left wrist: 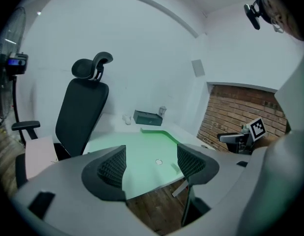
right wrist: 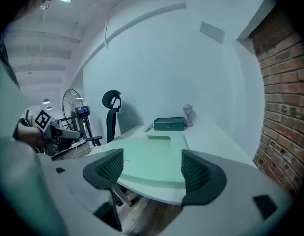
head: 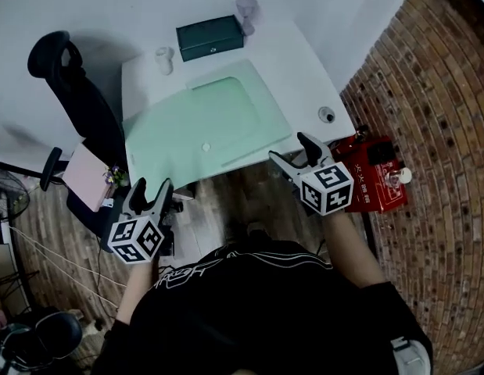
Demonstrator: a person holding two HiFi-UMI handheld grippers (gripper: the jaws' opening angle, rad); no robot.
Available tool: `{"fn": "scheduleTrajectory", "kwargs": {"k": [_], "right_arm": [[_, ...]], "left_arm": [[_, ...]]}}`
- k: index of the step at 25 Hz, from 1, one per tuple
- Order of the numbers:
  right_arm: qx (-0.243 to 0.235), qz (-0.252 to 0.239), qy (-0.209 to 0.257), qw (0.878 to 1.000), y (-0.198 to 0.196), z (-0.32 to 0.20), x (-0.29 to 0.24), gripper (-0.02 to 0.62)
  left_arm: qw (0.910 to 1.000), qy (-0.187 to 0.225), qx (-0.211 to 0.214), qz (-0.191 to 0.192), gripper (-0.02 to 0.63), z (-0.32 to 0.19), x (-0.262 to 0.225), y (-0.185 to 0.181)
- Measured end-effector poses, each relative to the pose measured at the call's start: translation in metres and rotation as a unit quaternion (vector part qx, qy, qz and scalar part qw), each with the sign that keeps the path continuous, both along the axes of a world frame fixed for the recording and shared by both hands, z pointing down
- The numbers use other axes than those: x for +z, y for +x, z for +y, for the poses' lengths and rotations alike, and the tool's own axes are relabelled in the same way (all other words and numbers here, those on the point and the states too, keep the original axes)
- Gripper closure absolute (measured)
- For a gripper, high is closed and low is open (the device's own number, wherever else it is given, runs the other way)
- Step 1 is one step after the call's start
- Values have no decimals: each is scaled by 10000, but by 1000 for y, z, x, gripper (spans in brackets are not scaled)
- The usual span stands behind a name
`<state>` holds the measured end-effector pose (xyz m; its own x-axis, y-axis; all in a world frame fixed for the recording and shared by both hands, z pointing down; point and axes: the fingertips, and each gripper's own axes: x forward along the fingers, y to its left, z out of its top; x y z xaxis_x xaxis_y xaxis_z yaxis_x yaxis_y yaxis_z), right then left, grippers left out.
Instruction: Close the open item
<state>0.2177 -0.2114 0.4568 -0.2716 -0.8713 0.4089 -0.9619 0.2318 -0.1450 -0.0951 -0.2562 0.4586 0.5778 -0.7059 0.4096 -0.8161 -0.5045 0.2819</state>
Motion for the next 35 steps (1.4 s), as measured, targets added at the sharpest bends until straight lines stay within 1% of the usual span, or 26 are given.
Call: {"fn": "scheduleTrajectory", "kwargs": {"k": [2,5,9,12,18,23,28,35], "right_arm": [[-144,-15,-96,9998,9,-23,10,241],[-196,113,-196,9996,24,-54,27,241],[-305,260,-337,9986,27,-85,58,253],[-201,482,-533,9972,34,-102,85,253],[-8,702,-935,9931,37,-118,123,245],[117,781,-1049,9913,38,-120,126,238],[195,1033,-1172,9875,39,-116,130,235],[353,1025,-1215,9867,39,-98,131,235]], "left_arm": [[9999,-43,-121,45,282,-4,1,5],[9994,-37,-284,211,282,-10,4,12],[9977,16,-654,154,282,-16,16,4],[9963,-80,-845,126,282,-15,27,-5],[9919,-241,-1247,36,282,-10,44,-35],[9904,-455,-1306,-6,282,-9,52,-51],[9899,-689,-1240,-31,282,-2,60,-61],[9882,-900,-1238,69,283,0,78,-75]]}}
